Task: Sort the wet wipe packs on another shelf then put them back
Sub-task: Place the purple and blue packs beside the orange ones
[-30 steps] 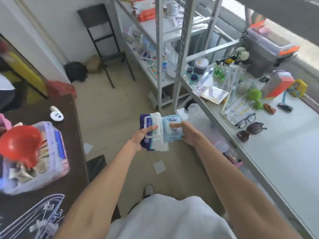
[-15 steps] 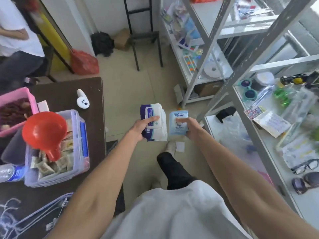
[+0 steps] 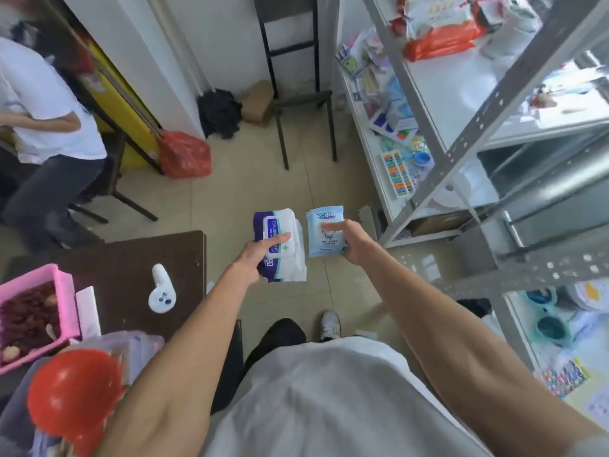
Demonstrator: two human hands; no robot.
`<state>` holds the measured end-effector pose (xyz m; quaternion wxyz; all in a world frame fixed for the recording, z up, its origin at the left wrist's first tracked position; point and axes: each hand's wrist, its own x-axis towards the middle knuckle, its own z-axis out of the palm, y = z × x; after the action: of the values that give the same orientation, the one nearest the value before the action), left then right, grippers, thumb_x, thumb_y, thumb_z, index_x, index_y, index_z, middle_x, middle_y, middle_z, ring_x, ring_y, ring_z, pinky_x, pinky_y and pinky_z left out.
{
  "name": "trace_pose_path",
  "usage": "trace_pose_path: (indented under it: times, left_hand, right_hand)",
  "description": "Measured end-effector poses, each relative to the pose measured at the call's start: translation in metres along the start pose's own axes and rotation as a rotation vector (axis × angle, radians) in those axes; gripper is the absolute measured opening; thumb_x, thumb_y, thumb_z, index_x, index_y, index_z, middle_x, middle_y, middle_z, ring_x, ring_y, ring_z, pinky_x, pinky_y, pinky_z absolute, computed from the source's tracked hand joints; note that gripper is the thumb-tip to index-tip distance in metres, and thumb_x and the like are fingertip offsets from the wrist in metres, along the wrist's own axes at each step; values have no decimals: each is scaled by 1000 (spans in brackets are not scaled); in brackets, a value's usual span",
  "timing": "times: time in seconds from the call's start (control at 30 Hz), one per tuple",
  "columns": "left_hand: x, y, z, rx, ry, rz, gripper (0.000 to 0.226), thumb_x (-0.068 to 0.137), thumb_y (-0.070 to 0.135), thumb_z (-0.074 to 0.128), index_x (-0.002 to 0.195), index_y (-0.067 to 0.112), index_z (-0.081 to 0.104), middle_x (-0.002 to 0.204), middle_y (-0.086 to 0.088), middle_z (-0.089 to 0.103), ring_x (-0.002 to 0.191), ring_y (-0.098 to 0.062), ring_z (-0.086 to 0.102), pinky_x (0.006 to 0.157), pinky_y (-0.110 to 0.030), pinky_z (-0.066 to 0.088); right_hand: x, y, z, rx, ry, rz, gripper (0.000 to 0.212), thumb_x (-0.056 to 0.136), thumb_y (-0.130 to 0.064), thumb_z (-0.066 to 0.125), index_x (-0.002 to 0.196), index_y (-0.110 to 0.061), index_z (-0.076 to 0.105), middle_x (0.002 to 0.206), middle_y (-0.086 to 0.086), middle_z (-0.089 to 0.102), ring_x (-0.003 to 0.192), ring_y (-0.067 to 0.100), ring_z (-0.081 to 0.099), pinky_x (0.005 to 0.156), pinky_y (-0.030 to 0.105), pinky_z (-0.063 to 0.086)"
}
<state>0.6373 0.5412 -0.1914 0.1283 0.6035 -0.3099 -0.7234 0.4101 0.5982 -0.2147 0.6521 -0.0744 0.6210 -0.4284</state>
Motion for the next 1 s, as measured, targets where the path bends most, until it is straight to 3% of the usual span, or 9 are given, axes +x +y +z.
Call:
trace_pose_path:
  times: [0.17,0.3,0.47,0.53,0.63,0.7,0.87,1.0]
  left_hand:
    - [72,78,-8,-43,-12,-7,38,78,24,88,113,16,74,108,-10,80,95,-31,76,77,-42,62]
    - [140,149,-10,2,-54,-11,37,78,23,88,111,15,74,108,-12,80,92,-30,76,76,-43,62]
    - [208,252,-3,104,-163,-21,34,83,23,84,114,15,73,106,-10,80,91,-28,76,72,-40,62]
    - [233,291,7,140,-192,-24,40,81,23,85,118,14,72,112,-12,79,96,-31,75,79,-43,62]
    - [269,339,32,188,-246,-22,42,81,23,85,120,14,72,117,-13,78,96,-31,75,79,-42,62]
    - [293,367,51,214,-283,-27,50,78,24,87,124,13,71,118,-13,77,100,-34,74,78,-44,62]
    - [344,427,103,292,-376,5,75,62,33,92,130,13,67,122,-14,76,113,-38,71,95,-56,59]
    - [366,472,152,401,-467,14,65,64,31,90,123,13,71,119,-14,77,103,-33,74,88,-48,62]
  right_hand:
    - [74,-70,20,-19,35,10,26,81,-5,73,106,-8,70,99,15,74,88,30,72,87,44,57]
    - [138,-127,34,-18,100,12,21,81,-5,73,102,-9,69,95,13,75,83,28,72,79,37,57]
    - [204,-202,43,50,160,-17,43,72,-8,77,114,-5,69,113,21,74,100,36,74,97,49,56]
    - [217,-231,44,90,178,-52,37,74,-7,75,112,-6,70,114,20,74,101,36,73,91,48,59]
    - [234,-270,37,164,197,-96,27,82,-3,70,109,-6,72,108,19,75,89,32,74,68,37,62]
    - [249,-292,28,203,200,-122,28,83,-2,67,109,-5,72,106,20,75,86,32,73,67,35,61]
    - [293,-348,-12,238,209,-161,50,70,-12,76,119,-5,69,119,21,72,104,38,70,94,49,56]
    - [300,-384,-49,282,170,-218,35,82,-8,71,117,-9,69,119,21,72,100,35,71,94,50,55]
